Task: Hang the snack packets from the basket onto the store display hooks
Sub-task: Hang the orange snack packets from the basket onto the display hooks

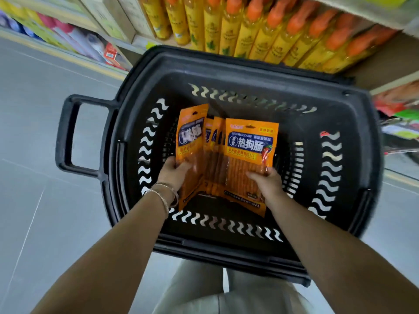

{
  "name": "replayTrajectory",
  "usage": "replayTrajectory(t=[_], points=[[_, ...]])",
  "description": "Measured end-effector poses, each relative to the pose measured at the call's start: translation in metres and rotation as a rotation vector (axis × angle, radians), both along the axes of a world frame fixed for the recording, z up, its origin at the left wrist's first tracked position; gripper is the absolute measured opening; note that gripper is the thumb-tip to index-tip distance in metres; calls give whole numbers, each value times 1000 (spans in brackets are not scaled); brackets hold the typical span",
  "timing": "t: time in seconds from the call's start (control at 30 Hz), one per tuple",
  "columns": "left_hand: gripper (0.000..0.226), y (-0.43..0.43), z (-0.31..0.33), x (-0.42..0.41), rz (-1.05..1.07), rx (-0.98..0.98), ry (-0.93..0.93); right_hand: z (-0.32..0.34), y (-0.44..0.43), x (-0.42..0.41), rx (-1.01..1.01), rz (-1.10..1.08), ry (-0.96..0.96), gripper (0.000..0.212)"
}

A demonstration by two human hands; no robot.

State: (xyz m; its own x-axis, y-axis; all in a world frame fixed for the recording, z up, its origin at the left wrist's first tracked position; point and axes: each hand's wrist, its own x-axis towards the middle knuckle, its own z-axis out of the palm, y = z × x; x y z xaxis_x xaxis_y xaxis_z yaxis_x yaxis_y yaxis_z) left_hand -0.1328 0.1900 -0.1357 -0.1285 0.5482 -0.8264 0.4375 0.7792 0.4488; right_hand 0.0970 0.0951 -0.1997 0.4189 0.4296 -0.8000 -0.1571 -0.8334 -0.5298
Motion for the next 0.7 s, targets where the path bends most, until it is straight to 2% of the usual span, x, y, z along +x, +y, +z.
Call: replayTrajectory(t=[0.1,0.23,0.37,0.43,0.53,0.7], points=[[15,-3,39,4,-39,57,-28,51,-6,0,118,130,-125,16],[12,-14,98,11,-80,215,-58,121,-20,12,216,232,-309,33],[35,-27,150,27,-135,357,-76,180,-43,35,400,251,-540,39],[41,-35,172,43,-190,420,-102,204,-57,49,482,162,-548,28],[35,-48,207,79,-240,544,-202,239,-82,76,597,-36,-508,10],[33,-79,262,158,-297,680,-295,301,-137,142,727,-210,-626,20]])
